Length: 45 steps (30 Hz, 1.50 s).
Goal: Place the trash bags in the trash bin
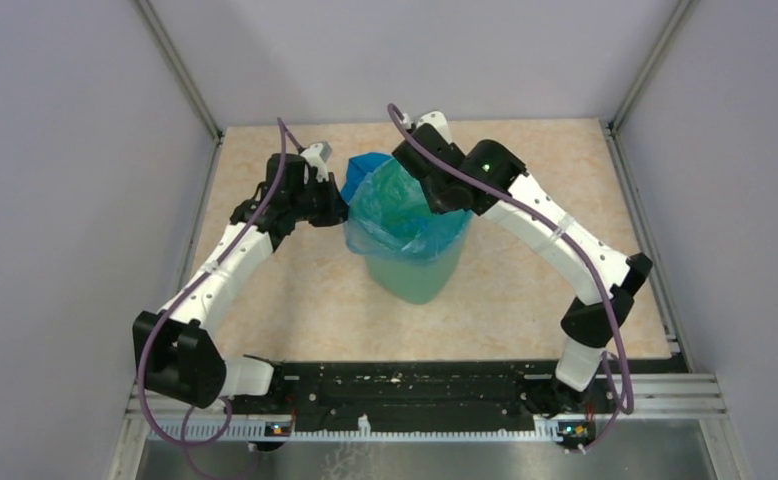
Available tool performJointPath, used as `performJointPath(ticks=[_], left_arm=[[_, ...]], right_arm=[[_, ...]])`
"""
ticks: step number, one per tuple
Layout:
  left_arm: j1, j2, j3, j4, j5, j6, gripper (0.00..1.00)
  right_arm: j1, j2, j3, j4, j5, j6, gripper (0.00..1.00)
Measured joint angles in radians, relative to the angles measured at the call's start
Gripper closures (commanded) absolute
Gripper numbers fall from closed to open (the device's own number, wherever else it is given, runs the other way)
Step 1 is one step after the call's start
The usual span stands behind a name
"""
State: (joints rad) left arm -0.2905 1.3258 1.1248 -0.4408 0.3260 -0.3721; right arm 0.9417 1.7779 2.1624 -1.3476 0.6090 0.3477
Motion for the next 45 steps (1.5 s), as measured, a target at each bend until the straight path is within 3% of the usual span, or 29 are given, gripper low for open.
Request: performJointPath(ticks=[9, 19, 32, 38, 41, 45], left_arm=[[0.000, -0.026, -0.021, 0.001, 0.032, -0.019, 1.00], [0.000, -0.064, -0.080, 0.039, 0.062, -0.060, 1.00], [0.000, -0.090, -0.139, 0.071, 0.069, -0.075, 1.00], [0.000, -0.098, -0.170, 0.082, 0.069, -0.076, 1.00], [0.000, -0.098, -0.179, 0.082, 0.067, -0.077, 1.00], [0.000, -0.098, -0.181, 0.083, 0.058, -0.077, 1.00]], right_arm=[[0.000, -0.143, -0.166, 0.025, 0.034, 0.050, 1.00], [0.000, -0.468, -0.533, 0.154, 0.084, 0.156, 1.00], [0.000, -0.659, -0.920, 0.430, 0.050, 0.230, 0.97], [0.000, -0.679, -1.006, 0.542, -0.014, 0.240, 0.83], [0.000, -0.687, -1.047, 0.594, -0.051, 0.240, 0.69], [0.000, -0.699, -1.078, 0.636, -0.099, 0.240, 0.62]])
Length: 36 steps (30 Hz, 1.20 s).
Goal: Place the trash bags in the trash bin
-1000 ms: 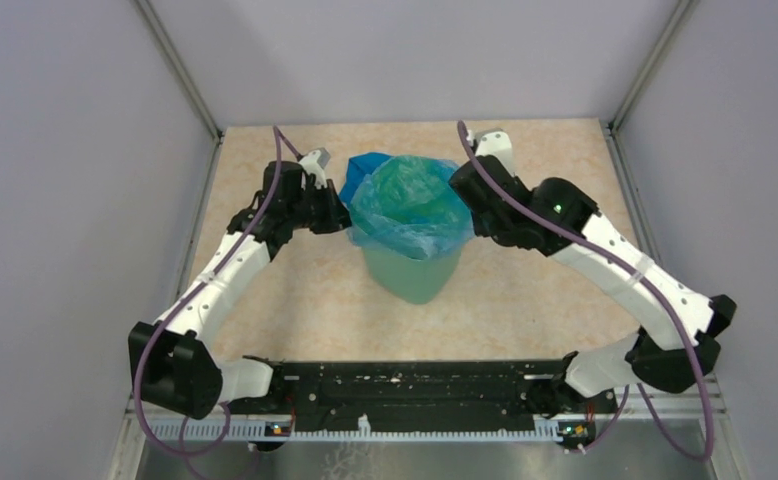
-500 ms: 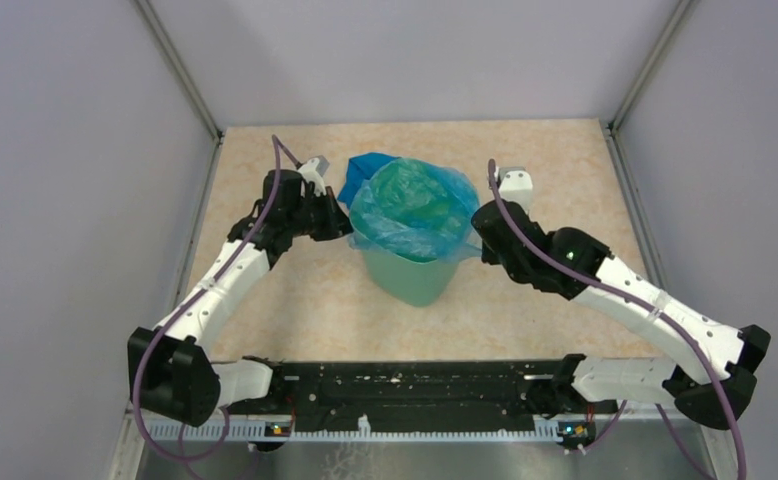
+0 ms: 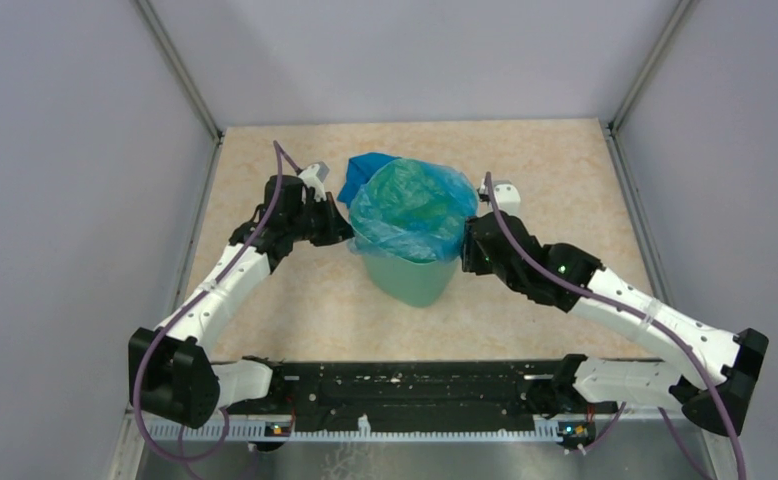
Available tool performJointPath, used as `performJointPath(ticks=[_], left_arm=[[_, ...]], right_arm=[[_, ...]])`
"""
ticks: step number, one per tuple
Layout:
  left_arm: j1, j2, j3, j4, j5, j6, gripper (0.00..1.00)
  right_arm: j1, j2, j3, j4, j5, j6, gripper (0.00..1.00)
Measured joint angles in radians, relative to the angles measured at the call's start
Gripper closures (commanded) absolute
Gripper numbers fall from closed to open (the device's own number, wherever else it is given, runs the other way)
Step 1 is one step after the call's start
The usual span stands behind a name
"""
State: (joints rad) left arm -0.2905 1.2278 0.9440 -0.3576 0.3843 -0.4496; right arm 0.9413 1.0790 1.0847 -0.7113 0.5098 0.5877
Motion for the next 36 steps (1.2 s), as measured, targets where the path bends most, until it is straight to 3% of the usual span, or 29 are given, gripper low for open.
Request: performJointPath(ticks=[4, 18, 28, 36], left_arm=[[0.000, 0.000, 0.000, 0.000, -0.005, 0.000, 1.00], [0.000, 0.000, 0.000, 0.000, -0.008, 0.003, 1.00], [0.000, 0.001, 0.000, -0.001, -0.007, 0.007, 1.00], [0.000, 0.003, 0.000, -0.001, -0.007, 0.008, 1.00]], right_arm=[[0.000, -0.036, -0.018, 0.016, -0.041, 0.000, 0.58], [0.000, -0.140, -0.013, -0.022, -0.111, 0.032, 0.56], [0.000, -0.191, 0.097, -0.033, -0.218, -0.126, 0.58], [0.000, -0.064, 0.227, -0.022, -0.308, -0.249, 0.58]])
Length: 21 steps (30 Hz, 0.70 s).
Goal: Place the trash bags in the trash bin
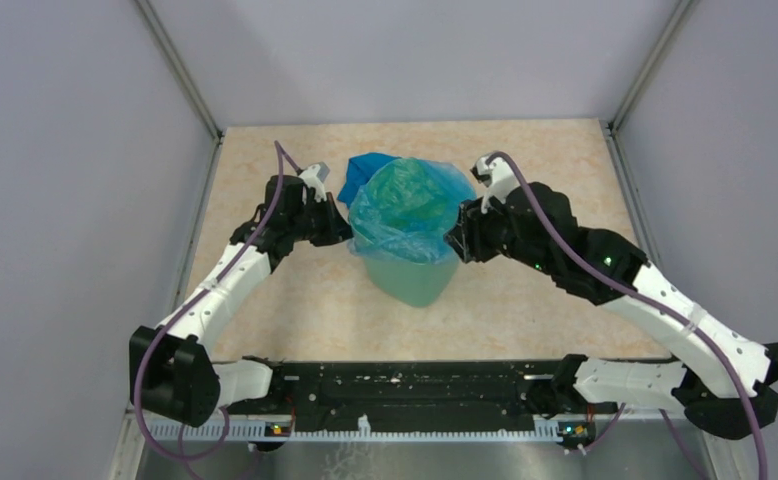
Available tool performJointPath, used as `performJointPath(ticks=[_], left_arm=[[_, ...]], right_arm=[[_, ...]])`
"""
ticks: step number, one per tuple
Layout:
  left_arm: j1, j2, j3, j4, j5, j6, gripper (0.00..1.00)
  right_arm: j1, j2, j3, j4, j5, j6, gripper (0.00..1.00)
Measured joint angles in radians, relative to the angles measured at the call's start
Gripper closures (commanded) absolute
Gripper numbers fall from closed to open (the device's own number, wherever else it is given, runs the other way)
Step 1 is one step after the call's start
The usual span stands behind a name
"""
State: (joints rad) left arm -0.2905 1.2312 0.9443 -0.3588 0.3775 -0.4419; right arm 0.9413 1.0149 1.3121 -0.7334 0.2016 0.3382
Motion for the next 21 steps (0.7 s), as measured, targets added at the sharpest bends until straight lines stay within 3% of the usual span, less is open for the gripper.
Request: performJointPath(ticks=[14, 17, 21], left_arm=[[0.000, 0.010, 0.006, -0.008, 0.000, 0.008, 1.00], [0.000, 0.011, 0.008, -0.008, 0.000, 0.008, 1.00], [0.000, 0.012, 0.011, -0.009, 0.002, 0.008, 1.00]], right_arm=[[-0.004, 0.153, 0.130, -0.014, -0.083, -0.154, 0.42], [-0.010, 0.171, 0.128, -0.023, -0.115, -0.168, 0.42], [-0.022, 0.175, 0.127, -0.023, -0.151, -0.181, 0.53]])
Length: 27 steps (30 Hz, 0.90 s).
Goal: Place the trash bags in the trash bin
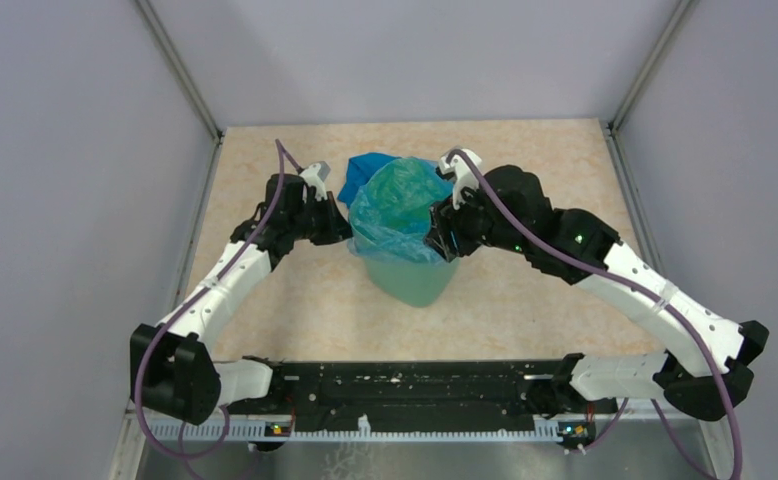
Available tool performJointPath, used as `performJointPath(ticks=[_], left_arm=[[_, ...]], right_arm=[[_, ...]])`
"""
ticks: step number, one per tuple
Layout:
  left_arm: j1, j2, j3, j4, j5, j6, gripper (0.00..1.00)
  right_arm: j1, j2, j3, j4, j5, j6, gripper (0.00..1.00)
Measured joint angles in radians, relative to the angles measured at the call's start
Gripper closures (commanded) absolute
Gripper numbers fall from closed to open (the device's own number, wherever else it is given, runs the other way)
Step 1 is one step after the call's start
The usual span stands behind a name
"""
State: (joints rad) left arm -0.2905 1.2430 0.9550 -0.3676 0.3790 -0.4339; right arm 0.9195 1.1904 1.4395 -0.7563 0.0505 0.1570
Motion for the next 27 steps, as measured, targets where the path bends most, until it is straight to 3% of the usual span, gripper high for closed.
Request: performJointPath(ticks=[10, 18, 22, 24, 27], left_arm=[[0.000, 0.003, 0.006, 0.000, 0.002, 0.002, 1.00], [0.000, 0.003, 0.006, 0.000, 0.002, 0.002, 1.00], [0.000, 0.003, 0.007, 0.000, 0.002, 0.002, 1.00], [0.000, 0.003, 0.008, 0.000, 0.002, 0.002, 1.00], [0.000, 0.003, 0.008, 0.000, 0.002, 0.002, 1.00]], right_arm=[[-0.002, -0.008, -0.009, -0.013, -0.060, 0.000, 0.93], [-0.002, -0.045, -0.026, -0.027, -0.090, 0.005, 1.00], [-0.002, -0.051, -0.026, -0.037, -0.103, 0.003, 0.99], [-0.002, -0.050, -0.026, -0.045, -0.105, 0.003, 0.81], [-0.002, -0.050, -0.023, -0.052, -0.099, -0.004, 0.66]])
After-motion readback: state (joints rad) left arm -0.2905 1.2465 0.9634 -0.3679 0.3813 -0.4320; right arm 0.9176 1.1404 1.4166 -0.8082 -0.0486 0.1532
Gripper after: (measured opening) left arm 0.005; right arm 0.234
